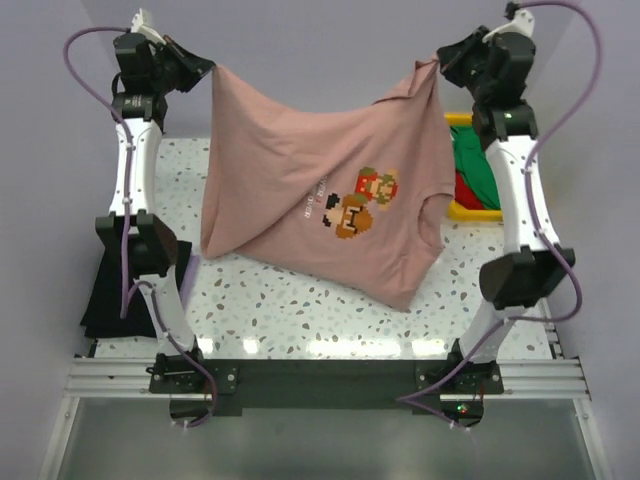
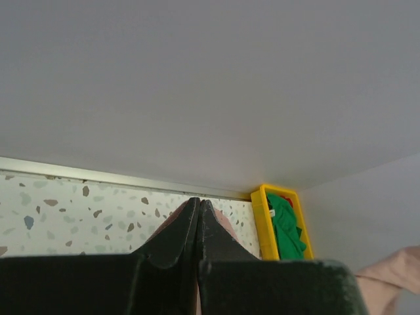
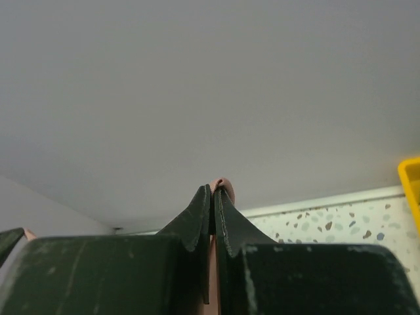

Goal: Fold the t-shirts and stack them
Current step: Flatten the tshirt out

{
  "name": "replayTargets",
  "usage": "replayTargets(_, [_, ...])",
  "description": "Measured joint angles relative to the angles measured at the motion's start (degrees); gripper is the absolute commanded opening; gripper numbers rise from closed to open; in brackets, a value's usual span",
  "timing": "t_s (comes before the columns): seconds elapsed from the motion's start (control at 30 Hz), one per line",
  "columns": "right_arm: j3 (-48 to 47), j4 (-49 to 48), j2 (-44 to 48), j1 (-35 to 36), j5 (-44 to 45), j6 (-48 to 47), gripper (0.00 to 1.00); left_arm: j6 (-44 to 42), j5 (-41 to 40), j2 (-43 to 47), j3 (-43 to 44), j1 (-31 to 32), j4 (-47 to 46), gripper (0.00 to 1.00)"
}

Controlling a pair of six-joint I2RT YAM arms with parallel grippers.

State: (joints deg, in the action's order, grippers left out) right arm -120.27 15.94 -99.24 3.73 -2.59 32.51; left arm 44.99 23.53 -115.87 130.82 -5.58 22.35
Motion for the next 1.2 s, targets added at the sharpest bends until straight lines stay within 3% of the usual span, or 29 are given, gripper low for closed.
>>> replayTargets(0.1, [-3.0,0.7,-8.3,0.0,-0.7,1.1,0.00,3.8,3.6,-8.0,4.4,-1.2,-3.0,0.00])
replayTargets(0.23, [-5.8,1.2,-10.7,0.0,-1.2,2.2,0.00,10.4,8.9,-9.4,4.3,-4.6,-8.5,0.00])
replayTargets(0.37, [-5.6,-1.4,-4.3,0.0,-1.0,2.5,0.00,17.3,13.2,-6.8,4.3,-9.9,-18.2,0.00])
replayTargets(0.47, [-0.2,-4.1,5.2,0.0,-1.0,2.5,0.00,20.3,15.5,-3.7,4.2,-12.9,-22.5,0.00])
replayTargets(0.53, [6.2,-6.8,13.0,0.0,-0.9,2.7,0.00,20.9,16.7,-0.2,1.7,-13.8,-24.3,0.00])
replayTargets(0.6, [14.6,-8.7,20.6,0.0,-0.6,3.2,0.00,20.8,17.4,6.3,-6.5,-13.7,-26.6,0.00])
replayTargets(0.7, [31.2,-12.7,31.1,0.0,0.1,4.9,0.00,19.0,18.8,16.7,-22.7,-12.4,-27.8,0.00])
replayTargets(0.87, [60.6,-12.2,43.2,0.0,0.4,9.1,0.00,12.7,17.4,26.7,-45.7,-9.6,-25.6,0.00])
replayTargets(0.93, [72.0,-9.4,46.2,0.0,0.5,10.6,0.12,9.2,15.0,28.9,-54.5,-8.1,-22.1,0.00])
replayTargets(0.97, [77.0,-7.8,47.8,0.0,0.5,11.4,0.28,7.6,13.5,29.4,-58.3,-7.3,-20.2,0.05])
replayTargets(1.0, [81.4,-6.5,49.5,0.0,0.4,12.0,0.35,6.3,12.2,29.5,-61.1,-6.4,-19.0,0.26])
replayTargets(1.07, [86.9,-3.7,52.2,0.0,-0.1,12.5,0.48,3.6,9.1,29.5,-67.4,-4.4,-16.2,0.40])
replayTargets(1.1, [88.7,-3.1,53.3,0.0,-0.4,12.7,0.52,2.6,8.0,29.5,-70.1,-3.4,-14.7,0.53])
replayTargets(1.2, [90.3,-2.5,54.7,0.0,-1.7,12.2,0.57,0.1,4.1,30.3,-76.8,-1.2,-11.8,0.62])
